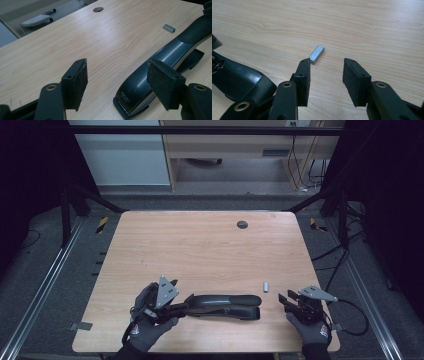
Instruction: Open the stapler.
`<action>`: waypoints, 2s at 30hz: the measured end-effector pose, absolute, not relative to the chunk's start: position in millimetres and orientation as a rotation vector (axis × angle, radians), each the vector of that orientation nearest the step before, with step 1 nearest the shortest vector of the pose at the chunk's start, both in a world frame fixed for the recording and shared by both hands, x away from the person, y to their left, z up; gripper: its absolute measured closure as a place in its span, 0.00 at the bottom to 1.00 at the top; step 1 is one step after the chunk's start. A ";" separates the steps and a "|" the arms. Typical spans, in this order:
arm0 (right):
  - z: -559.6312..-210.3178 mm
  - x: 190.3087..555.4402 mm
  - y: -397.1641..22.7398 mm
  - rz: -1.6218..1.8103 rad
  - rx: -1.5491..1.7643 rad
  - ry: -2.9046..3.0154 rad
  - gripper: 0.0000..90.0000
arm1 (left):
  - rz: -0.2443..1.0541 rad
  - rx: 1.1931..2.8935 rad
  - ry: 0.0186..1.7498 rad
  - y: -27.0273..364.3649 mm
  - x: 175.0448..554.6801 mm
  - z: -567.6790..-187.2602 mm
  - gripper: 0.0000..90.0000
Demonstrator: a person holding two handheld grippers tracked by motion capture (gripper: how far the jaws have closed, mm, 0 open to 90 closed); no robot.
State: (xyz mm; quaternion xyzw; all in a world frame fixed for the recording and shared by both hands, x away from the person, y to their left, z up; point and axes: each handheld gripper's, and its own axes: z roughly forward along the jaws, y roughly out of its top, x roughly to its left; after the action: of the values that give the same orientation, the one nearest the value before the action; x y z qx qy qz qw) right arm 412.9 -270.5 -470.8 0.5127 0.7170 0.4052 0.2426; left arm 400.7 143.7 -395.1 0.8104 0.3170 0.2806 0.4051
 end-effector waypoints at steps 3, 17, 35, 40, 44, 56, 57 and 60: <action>-471.2 413.0 -270.4 1.105 1.396 1.961 0.64 | 0.703 2.059 0.787 136.4 399.2 -392.0 0.36; -471.6 413.8 -270.1 1.104 1.381 1.967 0.64 | 0.738 2.119 0.662 95.6 393.1 -384.7 0.36; -471.3 413.7 -269.5 1.118 1.393 1.982 0.66 | 0.773 2.188 0.548 58.3 386.5 -382.6 0.35; -471.3 413.4 -269.5 1.115 1.388 1.972 0.67 | 0.788 2.204 0.517 49.0 383.7 -382.7 0.35; -471.2 412.9 -269.4 1.117 1.384 1.973 0.67 | 0.801 2.219 0.495 41.4 382.4 -384.4 0.35; -470.7 412.1 -269.4 1.110 1.378 1.971 0.70 | 0.860 2.266 0.424 20.3 378.2 -392.1 0.35; -470.7 412.1 -269.2 1.110 1.378 1.971 0.70 | 0.861 2.273 0.419 18.5 377.7 -393.4 0.36; -470.8 412.1 -269.2 1.106 1.372 1.971 0.70 | 0.876 2.288 0.401 14.4 376.6 -396.8 0.36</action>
State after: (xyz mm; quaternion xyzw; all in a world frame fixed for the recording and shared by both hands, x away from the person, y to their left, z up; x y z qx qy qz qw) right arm 412.1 -269.2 -470.8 0.5031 0.7224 0.4055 0.2462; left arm 376.6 14.4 -396.8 0.8721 0.1529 0.3339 0.3235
